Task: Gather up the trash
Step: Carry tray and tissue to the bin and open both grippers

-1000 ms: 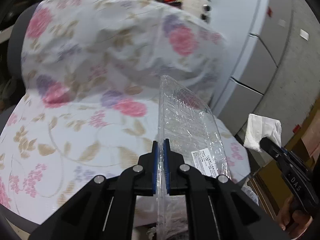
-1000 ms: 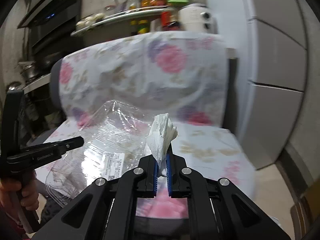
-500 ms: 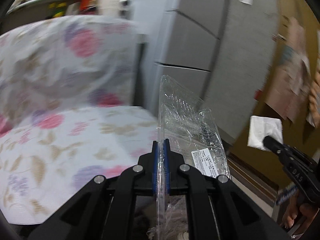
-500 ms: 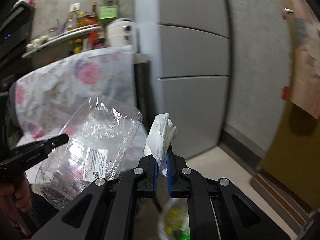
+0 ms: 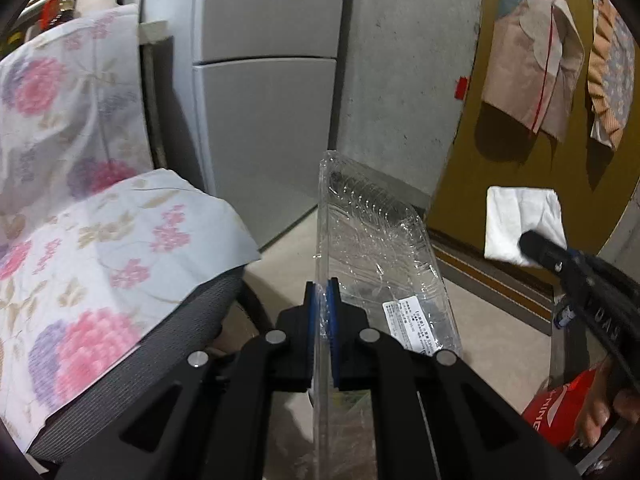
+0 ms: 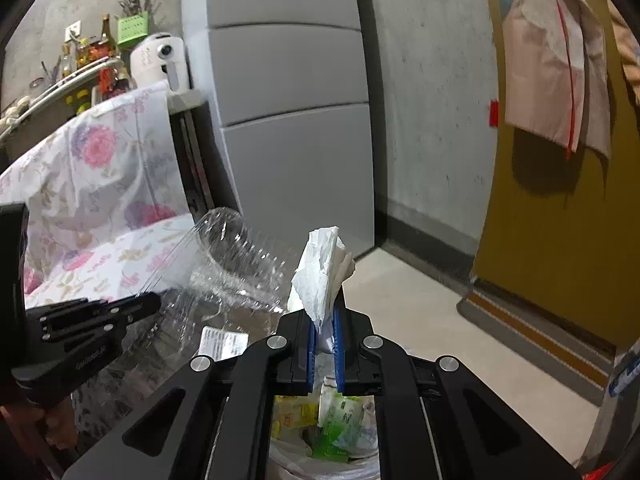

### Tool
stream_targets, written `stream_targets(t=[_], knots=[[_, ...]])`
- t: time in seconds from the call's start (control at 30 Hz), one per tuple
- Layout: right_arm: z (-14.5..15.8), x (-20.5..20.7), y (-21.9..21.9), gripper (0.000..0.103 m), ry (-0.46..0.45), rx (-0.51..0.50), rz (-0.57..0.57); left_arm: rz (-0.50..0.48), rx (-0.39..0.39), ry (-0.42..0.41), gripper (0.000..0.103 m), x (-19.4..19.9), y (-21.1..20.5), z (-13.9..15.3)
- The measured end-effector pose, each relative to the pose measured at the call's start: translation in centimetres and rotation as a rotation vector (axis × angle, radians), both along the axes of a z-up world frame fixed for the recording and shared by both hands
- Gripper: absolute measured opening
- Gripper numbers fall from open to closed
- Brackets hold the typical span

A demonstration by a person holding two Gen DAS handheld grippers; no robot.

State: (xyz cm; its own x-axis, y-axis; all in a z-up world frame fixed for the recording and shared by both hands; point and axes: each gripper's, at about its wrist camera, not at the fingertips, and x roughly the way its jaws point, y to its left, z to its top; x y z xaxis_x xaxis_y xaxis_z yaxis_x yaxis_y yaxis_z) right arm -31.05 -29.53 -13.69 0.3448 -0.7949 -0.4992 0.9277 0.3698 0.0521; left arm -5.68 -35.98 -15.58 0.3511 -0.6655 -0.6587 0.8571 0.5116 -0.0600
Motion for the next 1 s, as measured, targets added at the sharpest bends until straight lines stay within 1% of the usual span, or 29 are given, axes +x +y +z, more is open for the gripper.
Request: stream_targets(t=[0.13, 0.17, 0.23, 0.27, 0.3, 0.33, 0.37, 0.43, 0.5, 0.67, 0.73, 0.8, 0.83, 0.93, 1.0], knots=[[-1.8, -0.7, -1.7, 0.009, 0.006, 0.053, -0.023, -0.036, 0.040, 0.029, 0.005, 0.3, -2.8, -1.5], [-2.2, -0.9, -2.2, 0.012, 0.003, 0.071, -0.028, -0.041, 0.046, 0.033, 0.006, 0.2, -3.5, -1.8], [-3.1, -1.2, -3.1, 0.012, -0.003, 0.102, -0.037, -0.055, 0.048, 0.050, 0.018, 0.3, -4.4, -2.3], [-3.5, -1.3, -3.4, 0.013, -0.003, 0.111, -0.043, -0.057, 0.044, 0.053, 0.035, 0.3, -4.7, -2.3], [-3.9, -1.4, -3.7, 0.016, -0.001, 0.125, -0.046, -0.058, 0.027, 0.050, 0.041, 0.3, -4.7, -2.3], [-4.4, -1.4, -4.0, 0.023, -0.003, 0.140, -0.047, -0.058, 0.016, 0.048, 0.041, 0.3, -4.6, -2.2], [-4.7, -1.5, -4.1, 0.033, -0.002, 0.150, -0.051, -0.060, 0.010, 0.047, 0.042, 0.4, -4.5, -2.1], [-5.3, -1.5, -4.3, 0.037, 0.007, 0.164, -0.058, -0.055, 0.004, 0.046, 0.043, 0.6, -4.3, -2.0], [-5.4, -1.5, -4.2, 0.037, 0.004, 0.168, -0.057, -0.041, 0.000, 0.045, 0.044, 0.9, -3.8, -1.7], [-3.7, -1.2, -3.4, 0.037, -0.001, 0.131, -0.054, 0.012, -0.021, 0.042, 0.044, 1.8, -1.8, -0.4], [-2.5, -1.0, -2.9, 0.038, -0.009, 0.108, -0.058, 0.034, -0.026, 0.031, 0.047, 1.9, -1.0, 0.3], [-1.3, -0.6, -2.3, 0.039, -0.015, 0.091, -0.055, 0.048, -0.029, 0.019, 0.055, 2.1, 0.2, 0.8], [-0.7, -0.3, -1.9, 0.040, -0.013, 0.082, -0.055, 0.057, -0.030, 0.014, 0.056, 2.1, 0.9, 1.2], [0.9, 1.2, -0.5, 0.046, 0.020, 0.064, -0.057, 0.078, -0.007, -0.007, 0.065, 2.3, 2.4, 2.2], [1.5, 2.1, 0.3, 0.049, 0.031, 0.065, -0.044, 0.098, -0.001, -0.015, 0.074, 2.5, 3.9, 3.1]])
